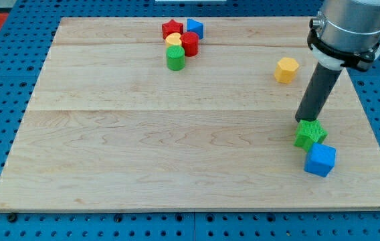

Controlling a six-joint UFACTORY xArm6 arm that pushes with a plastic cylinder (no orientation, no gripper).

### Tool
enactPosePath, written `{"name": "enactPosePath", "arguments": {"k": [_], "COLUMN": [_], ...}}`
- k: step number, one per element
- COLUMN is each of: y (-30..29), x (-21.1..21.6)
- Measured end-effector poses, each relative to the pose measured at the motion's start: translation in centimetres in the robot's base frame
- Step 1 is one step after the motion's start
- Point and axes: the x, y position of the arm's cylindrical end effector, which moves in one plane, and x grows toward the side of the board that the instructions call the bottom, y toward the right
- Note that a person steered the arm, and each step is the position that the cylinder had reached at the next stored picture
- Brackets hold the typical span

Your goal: Slide the yellow hexagon closer to the green star

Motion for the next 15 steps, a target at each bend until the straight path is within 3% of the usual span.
{"name": "enactPosePath", "arguments": {"k": [2,3,5,6,7,9,13,15], "y": [0.0,1.2,4.9,4.5,4.5,-0.7,-0.6,-1.0], "x": [1.3,-1.2,-14.5,-18.7,-18.7,-18.3,-15.2,-11.6]}}
